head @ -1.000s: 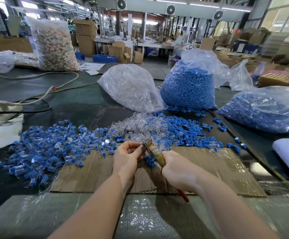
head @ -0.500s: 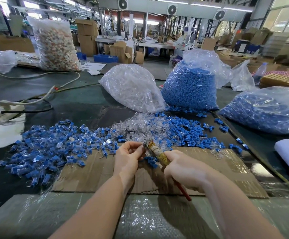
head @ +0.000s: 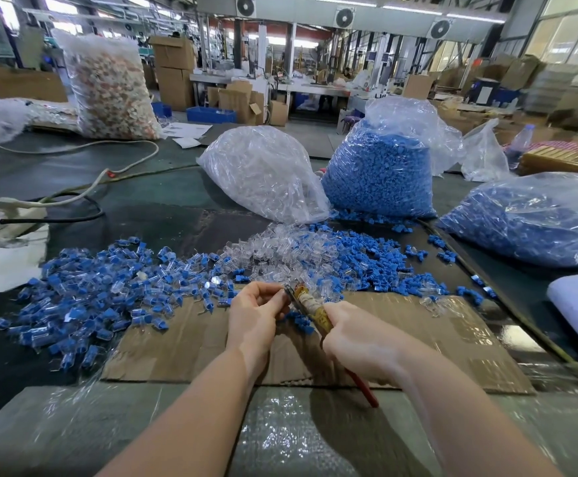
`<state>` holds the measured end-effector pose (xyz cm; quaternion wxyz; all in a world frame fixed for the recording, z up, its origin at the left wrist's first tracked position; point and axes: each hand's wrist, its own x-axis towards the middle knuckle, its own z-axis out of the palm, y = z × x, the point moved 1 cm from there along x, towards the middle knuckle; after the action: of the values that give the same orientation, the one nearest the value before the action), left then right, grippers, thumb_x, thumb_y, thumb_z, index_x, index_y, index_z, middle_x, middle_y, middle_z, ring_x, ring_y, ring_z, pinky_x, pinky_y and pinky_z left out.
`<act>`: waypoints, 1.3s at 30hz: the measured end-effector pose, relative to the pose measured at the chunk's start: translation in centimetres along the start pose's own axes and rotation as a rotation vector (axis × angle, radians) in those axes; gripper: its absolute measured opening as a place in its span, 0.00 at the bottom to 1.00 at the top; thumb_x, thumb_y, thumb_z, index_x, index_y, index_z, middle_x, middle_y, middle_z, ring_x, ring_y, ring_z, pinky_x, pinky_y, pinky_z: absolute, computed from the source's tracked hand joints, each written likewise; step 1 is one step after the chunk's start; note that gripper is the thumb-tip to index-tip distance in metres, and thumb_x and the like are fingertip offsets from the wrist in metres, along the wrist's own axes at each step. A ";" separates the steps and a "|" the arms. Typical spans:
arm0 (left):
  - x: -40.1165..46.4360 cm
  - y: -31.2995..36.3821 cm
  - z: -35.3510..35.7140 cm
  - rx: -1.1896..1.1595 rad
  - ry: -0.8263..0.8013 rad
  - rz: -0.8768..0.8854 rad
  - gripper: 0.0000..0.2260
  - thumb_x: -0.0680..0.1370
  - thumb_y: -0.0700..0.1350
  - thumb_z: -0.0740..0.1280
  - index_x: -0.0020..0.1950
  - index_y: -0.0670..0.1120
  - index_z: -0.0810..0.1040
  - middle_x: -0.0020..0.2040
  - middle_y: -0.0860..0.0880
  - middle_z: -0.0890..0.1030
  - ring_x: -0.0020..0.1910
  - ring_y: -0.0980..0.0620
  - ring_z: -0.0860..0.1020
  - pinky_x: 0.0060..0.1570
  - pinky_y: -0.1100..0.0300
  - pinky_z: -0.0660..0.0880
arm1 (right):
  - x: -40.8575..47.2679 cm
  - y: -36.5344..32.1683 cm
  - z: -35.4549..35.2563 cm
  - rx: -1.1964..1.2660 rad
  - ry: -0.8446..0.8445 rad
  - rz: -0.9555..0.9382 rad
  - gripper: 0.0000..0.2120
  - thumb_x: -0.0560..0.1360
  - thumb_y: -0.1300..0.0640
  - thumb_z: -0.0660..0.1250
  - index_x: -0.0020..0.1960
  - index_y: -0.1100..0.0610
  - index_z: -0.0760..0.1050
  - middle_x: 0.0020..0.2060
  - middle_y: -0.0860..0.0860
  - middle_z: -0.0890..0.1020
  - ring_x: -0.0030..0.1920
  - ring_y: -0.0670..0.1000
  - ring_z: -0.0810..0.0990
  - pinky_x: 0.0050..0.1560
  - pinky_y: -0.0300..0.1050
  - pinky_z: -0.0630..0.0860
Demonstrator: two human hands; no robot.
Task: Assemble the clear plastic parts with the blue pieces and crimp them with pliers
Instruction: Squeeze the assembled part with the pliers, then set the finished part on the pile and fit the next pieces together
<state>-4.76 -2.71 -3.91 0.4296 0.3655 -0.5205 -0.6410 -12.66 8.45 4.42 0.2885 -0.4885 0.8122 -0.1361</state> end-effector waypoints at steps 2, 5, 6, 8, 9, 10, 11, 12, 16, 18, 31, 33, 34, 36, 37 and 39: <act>-0.1 0.1 0.0 0.010 -0.005 0.004 0.06 0.76 0.34 0.65 0.43 0.44 0.77 0.38 0.46 0.80 0.34 0.57 0.77 0.30 0.71 0.72 | 0.3 0.2 0.2 -0.007 0.030 -0.015 0.08 0.76 0.65 0.53 0.45 0.54 0.66 0.44 0.50 0.72 0.37 0.47 0.69 0.34 0.40 0.64; -0.1 0.1 0.0 0.029 -0.012 -0.001 0.05 0.76 0.35 0.65 0.44 0.44 0.77 0.39 0.46 0.80 0.34 0.58 0.77 0.30 0.71 0.73 | 0.6 0.5 0.5 0.008 0.046 -0.022 0.08 0.76 0.65 0.53 0.47 0.54 0.67 0.40 0.49 0.71 0.36 0.46 0.69 0.33 0.40 0.64; -0.1 0.2 0.0 0.032 -0.009 -0.001 0.05 0.76 0.35 0.65 0.44 0.44 0.77 0.39 0.46 0.80 0.34 0.57 0.77 0.30 0.71 0.73 | 0.7 0.6 0.6 0.023 0.049 -0.029 0.08 0.76 0.65 0.54 0.45 0.53 0.66 0.39 0.48 0.71 0.35 0.46 0.69 0.33 0.39 0.63; -0.2 0.2 -0.1 0.018 0.002 -0.002 0.05 0.76 0.35 0.65 0.44 0.44 0.77 0.38 0.45 0.80 0.34 0.56 0.77 0.30 0.70 0.73 | 0.6 0.9 0.7 0.126 0.059 -0.053 0.09 0.74 0.66 0.58 0.41 0.52 0.67 0.35 0.49 0.71 0.31 0.45 0.69 0.30 0.38 0.63; -0.3 0.3 -0.1 0.010 0.005 -0.001 0.05 0.76 0.35 0.65 0.44 0.44 0.77 0.38 0.45 0.80 0.34 0.56 0.77 0.31 0.68 0.74 | 0.5 1.1 0.7 0.211 0.070 -0.066 0.09 0.72 0.66 0.61 0.41 0.52 0.69 0.34 0.49 0.72 0.29 0.44 0.70 0.27 0.36 0.64; -0.4 0.2 -0.1 0.010 0.004 0.001 0.04 0.76 0.35 0.65 0.44 0.43 0.77 0.38 0.45 0.80 0.34 0.55 0.77 0.31 0.67 0.74 | 0.4 1.4 0.8 0.297 0.091 -0.073 0.10 0.70 0.67 0.64 0.45 0.52 0.72 0.34 0.50 0.74 0.27 0.43 0.71 0.26 0.35 0.64; -0.5 0.2 -0.1 0.014 0.001 0.005 0.04 0.76 0.35 0.65 0.45 0.43 0.77 0.38 0.46 0.80 0.34 0.55 0.77 0.31 0.66 0.75 | 0.4 1.8 0.8 0.374 0.123 -0.071 0.14 0.69 0.67 0.66 0.51 0.53 0.74 0.37 0.51 0.75 0.28 0.44 0.72 0.25 0.35 0.65; -0.7 0.2 -0.2 0.020 0.002 0.009 0.03 0.76 0.36 0.65 0.45 0.43 0.77 0.38 0.46 0.80 0.34 0.55 0.77 0.31 0.65 0.74 | 0.6 2.3 0.9 0.436 0.159 -0.056 0.19 0.68 0.68 0.66 0.57 0.54 0.74 0.42 0.53 0.76 0.30 0.45 0.73 0.26 0.35 0.67; -1.3 0.3 -0.3 0.013 0.031 0.044 0.03 0.77 0.37 0.65 0.46 0.44 0.77 0.37 0.47 0.80 0.33 0.57 0.78 0.31 0.66 0.74 | 2.3 4.6 0.6 0.180 0.442 0.045 0.23 0.73 0.61 0.66 0.67 0.54 0.67 0.52 0.51 0.74 0.49 0.51 0.75 0.46 0.44 0.76; -1.5 0.5 -0.3 0.023 0.033 0.069 0.04 0.77 0.37 0.65 0.47 0.44 0.78 0.38 0.47 0.80 0.34 0.58 0.78 0.33 0.67 0.76 | 2.8 5.8 0.2 -0.082 0.533 0.146 0.22 0.74 0.52 0.67 0.66 0.53 0.66 0.58 0.53 0.74 0.60 0.54 0.70 0.61 0.51 0.69; 1.5 3.6 -5.1 0.747 0.404 0.289 0.03 0.78 0.43 0.65 0.49 0.48 0.78 0.41 0.52 0.78 0.32 0.60 0.72 0.26 0.70 0.64 | 2.6 6.9 1.0 -0.372 0.734 0.066 0.19 0.77 0.45 0.61 0.67 0.47 0.67 0.61 0.47 0.72 0.63 0.49 0.67 0.66 0.48 0.62; 2.0 3.9 -6.6 0.915 0.434 0.301 0.04 0.78 0.45 0.65 0.50 0.49 0.79 0.43 0.51 0.79 0.34 0.57 0.72 0.29 0.64 0.64 | 2.9 5.8 1.6 -0.280 0.724 -0.084 0.14 0.78 0.49 0.62 0.63 0.47 0.71 0.57 0.44 0.74 0.59 0.45 0.69 0.65 0.43 0.64; 2.3 3.9 -7.2 0.977 0.438 0.310 0.05 0.78 0.45 0.65 0.50 0.49 0.80 0.45 0.50 0.80 0.37 0.54 0.73 0.32 0.62 0.67 | 3.0 5.3 2.0 -0.243 0.700 -0.138 0.12 0.77 0.50 0.62 0.60 0.48 0.73 0.55 0.44 0.75 0.57 0.44 0.70 0.64 0.41 0.65; 2.6 3.8 -7.9 1.109 0.437 0.326 0.07 0.77 0.45 0.66 0.53 0.48 0.80 0.50 0.47 0.81 0.45 0.50 0.73 0.43 0.55 0.71 | 3.4 4.6 2.8 -0.204 0.653 -0.199 0.08 0.77 0.50 0.63 0.56 0.48 0.74 0.51 0.43 0.76 0.55 0.44 0.71 0.63 0.42 0.67; 2.7 3.7 -8.0 1.175 0.436 0.326 0.08 0.77 0.46 0.66 0.55 0.48 0.80 0.51 0.47 0.80 0.49 0.48 0.72 0.48 0.52 0.70 | 3.6 4.3 3.2 -0.200 0.637 -0.210 0.08 0.77 0.49 0.62 0.55 0.48 0.74 0.50 0.43 0.76 0.54 0.44 0.71 0.63 0.44 0.67; 2.6 3.7 -7.8 1.219 0.411 0.343 0.09 0.76 0.46 0.67 0.56 0.49 0.80 0.53 0.47 0.79 0.54 0.46 0.70 0.54 0.52 0.67 | 3.9 3.9 3.8 -0.208 0.622 -0.208 0.08 0.78 0.48 0.62 0.54 0.47 0.74 0.51 0.44 0.76 0.55 0.46 0.71 0.64 0.47 0.66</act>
<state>2.01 -8.24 -1.86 0.3327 0.5697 -0.7481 -0.0719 -14.54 7.17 -1.87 -0.0400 -0.5307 0.8166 -0.2236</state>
